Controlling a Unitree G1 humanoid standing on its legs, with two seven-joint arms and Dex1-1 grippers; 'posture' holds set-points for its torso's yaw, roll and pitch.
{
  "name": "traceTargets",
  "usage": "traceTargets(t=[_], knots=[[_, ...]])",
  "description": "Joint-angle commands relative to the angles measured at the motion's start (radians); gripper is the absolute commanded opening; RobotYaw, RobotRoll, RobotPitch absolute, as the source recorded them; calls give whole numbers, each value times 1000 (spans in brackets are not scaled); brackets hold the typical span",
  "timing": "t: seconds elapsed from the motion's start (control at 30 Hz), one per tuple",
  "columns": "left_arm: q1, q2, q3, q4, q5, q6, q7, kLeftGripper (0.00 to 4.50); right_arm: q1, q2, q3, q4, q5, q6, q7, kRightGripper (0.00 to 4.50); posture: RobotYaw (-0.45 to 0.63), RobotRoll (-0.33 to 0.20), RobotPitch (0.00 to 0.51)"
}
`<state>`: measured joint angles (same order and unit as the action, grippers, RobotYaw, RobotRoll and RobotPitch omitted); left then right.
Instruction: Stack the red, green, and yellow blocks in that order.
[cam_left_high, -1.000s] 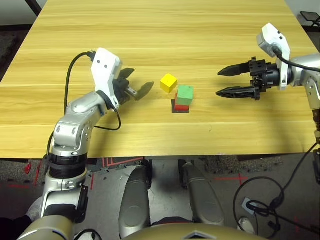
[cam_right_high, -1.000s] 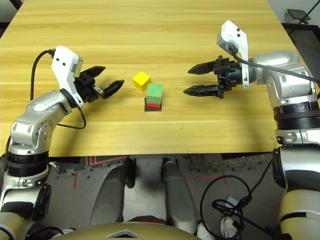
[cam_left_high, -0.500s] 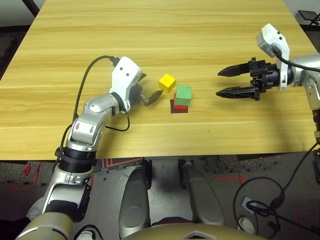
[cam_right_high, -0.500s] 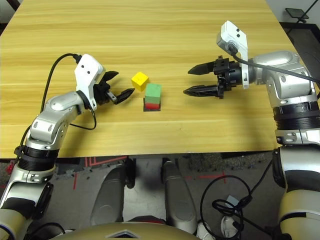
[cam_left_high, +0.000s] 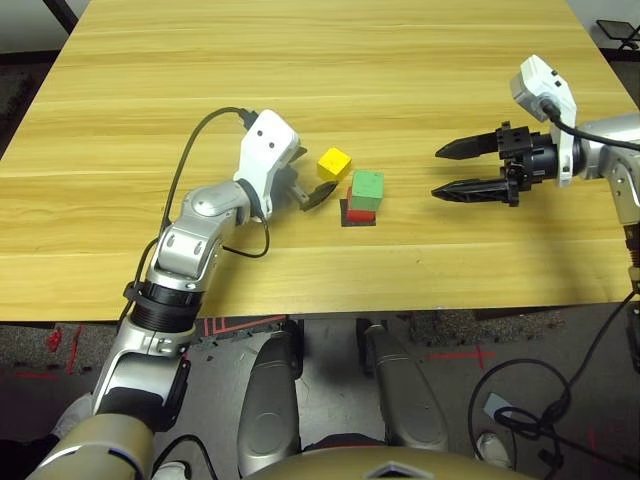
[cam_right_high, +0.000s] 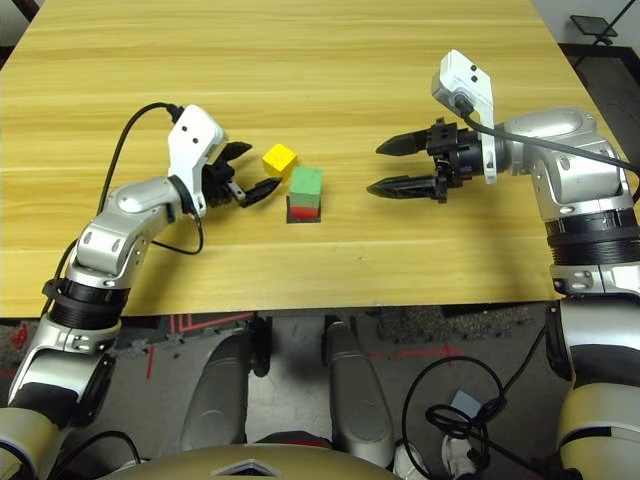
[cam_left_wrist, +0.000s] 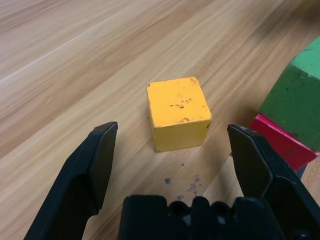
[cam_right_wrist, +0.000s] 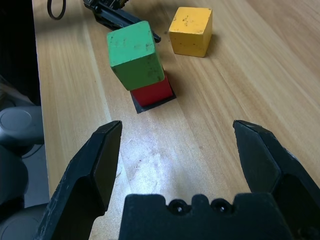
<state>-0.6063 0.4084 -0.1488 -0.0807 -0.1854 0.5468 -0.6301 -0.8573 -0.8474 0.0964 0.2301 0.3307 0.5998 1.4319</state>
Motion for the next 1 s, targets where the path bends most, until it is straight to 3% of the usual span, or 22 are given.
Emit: traceTargets(t=[0.03,0.7,0.83,0.93,1.0], knots=[[-8,-23,-11,33,1,11,1,4488,13,-16,-16,-29,13,10,-6,4500,-63,-109,302],[-39,-108,4,185,26,-63,46,4488,14,-24,-16,-41,22,23,-17,4500,-79,-112,303],[-37,-115,24,191,23,-70,65,3619,16,-22,-16,-39,22,21,-19,4500,-76,-112,303],[-38,-119,35,193,20,-71,71,2445,16,-20,-15,-37,22,20,-21,4500,-72,-111,302],[-39,-121,40,193,19,-73,71,1923,15,-18,-15,-36,22,19,-22,4500,-71,-111,301]])
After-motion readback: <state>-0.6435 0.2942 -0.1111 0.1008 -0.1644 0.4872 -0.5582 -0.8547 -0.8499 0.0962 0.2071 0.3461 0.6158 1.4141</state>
